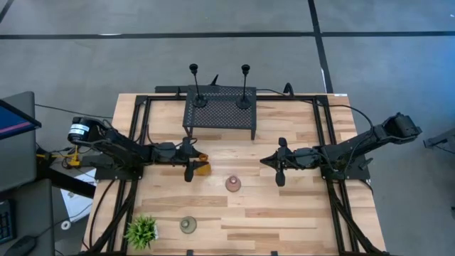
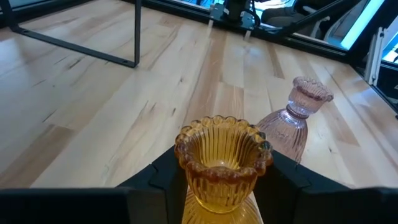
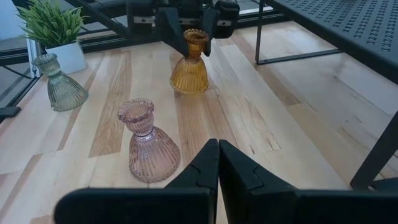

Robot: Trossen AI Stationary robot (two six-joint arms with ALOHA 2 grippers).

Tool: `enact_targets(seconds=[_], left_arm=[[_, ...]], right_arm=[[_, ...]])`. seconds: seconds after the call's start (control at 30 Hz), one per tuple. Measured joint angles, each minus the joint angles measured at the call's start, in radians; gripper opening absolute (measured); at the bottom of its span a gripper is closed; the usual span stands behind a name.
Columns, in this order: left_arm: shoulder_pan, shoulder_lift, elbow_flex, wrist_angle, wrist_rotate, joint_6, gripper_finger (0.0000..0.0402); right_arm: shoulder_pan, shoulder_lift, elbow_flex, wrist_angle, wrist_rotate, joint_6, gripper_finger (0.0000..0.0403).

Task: Pick & Place candle stick holders
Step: Put the brown glass candle holder on the shelf

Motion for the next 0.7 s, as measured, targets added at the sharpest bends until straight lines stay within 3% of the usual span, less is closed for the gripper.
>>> enact_targets(seconds=[0.37,0.7], left_arm=[[0.000,0.000,0.009,-0.004,-0.002,-0.030,0.0147],[0.004,0.000,0.142,-0.059,-0.002,-0.021,0.0147]], right_arm=[[0.000,0.000,0.000,0.000,0.000,0.000,0.0001],[0.000,0.000,0.000,0.000,0.000,0.000,0.0001]])
